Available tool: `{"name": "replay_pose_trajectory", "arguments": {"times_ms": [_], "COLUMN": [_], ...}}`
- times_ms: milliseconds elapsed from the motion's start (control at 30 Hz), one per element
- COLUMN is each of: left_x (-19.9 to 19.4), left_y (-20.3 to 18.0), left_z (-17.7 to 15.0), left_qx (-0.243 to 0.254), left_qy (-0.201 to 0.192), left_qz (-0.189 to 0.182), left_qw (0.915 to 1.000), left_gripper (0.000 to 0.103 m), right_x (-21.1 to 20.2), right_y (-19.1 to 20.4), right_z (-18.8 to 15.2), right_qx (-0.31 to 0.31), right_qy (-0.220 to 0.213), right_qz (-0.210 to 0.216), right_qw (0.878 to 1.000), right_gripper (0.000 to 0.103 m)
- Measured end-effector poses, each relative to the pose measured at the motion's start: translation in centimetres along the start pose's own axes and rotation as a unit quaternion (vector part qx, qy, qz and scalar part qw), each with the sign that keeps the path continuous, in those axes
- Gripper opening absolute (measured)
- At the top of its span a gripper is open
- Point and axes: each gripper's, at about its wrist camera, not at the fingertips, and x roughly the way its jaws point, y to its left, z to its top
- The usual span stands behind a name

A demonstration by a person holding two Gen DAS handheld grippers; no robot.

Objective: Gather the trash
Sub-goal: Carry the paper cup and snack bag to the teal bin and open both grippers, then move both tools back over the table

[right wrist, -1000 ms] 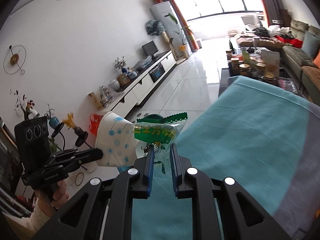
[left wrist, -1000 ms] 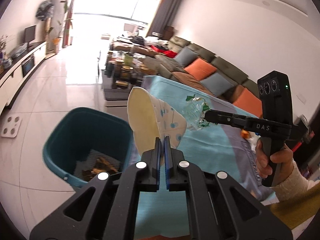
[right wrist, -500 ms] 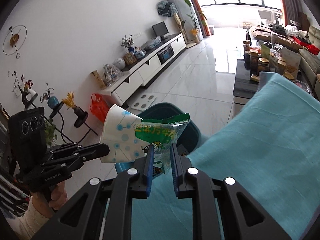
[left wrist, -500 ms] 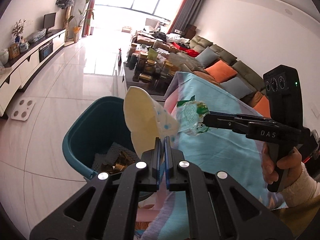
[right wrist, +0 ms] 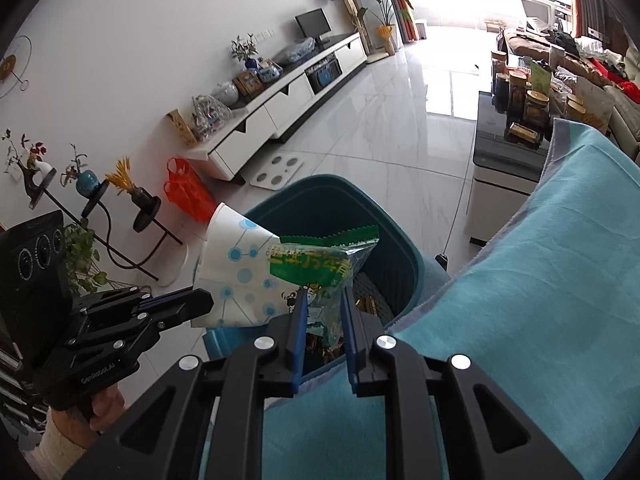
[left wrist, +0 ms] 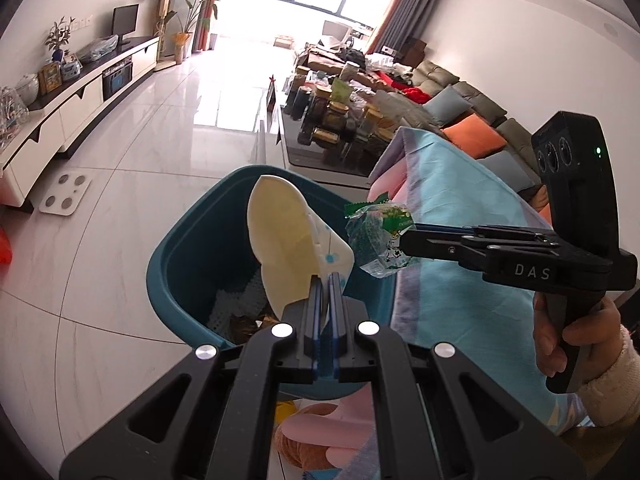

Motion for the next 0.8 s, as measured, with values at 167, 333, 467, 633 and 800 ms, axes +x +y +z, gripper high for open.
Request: {"name": "replay_pose_trajectory", "arguments": {"times_ms": [167, 333, 467, 633, 800], "left_x": [0.8, 2.2, 3.1, 2.2, 0.8], "left_y": [0.5, 0.8, 0.5, 0.0, -1.4], "left_z": [-0.2, -0.1, 0.0, 0.0, 0.1], "left_qx": [-0.015, -0.025, -0.032, -0.029, -0.012], "left_qy": [0.009, 0.016, 0.015, -0.002, -0.022], "left_qz": [0.004, 0.01, 0.009, 0.005, 0.002], "left_qw": [0.9998, 0.9995, 0.9993, 0.9996, 0.9997], "left_gripper": [0.005, 0.006, 0.01, 0.025, 0.039], "right_x": [1.3, 1.9, 1.8, 0.5, -2.4], "right_y": [0.3, 0.5, 0.7, 0.4, 0.2], "right_z": [0.4, 0.6, 0.6, 0.0, -1.3], "right_qx": [0.001, 0.0, 0.0, 0.005, 0.003], "right_qy": [0.017, 0.023, 0.021, 0.007, -0.023], "right_qz": [-0.008, -0.014, -0.014, -0.006, -0.001], "right_qw": [1.0, 1.0, 1.0, 1.0, 1.0], "right_gripper": [0.019, 0.022, 0.026, 0.027, 0.029]}}
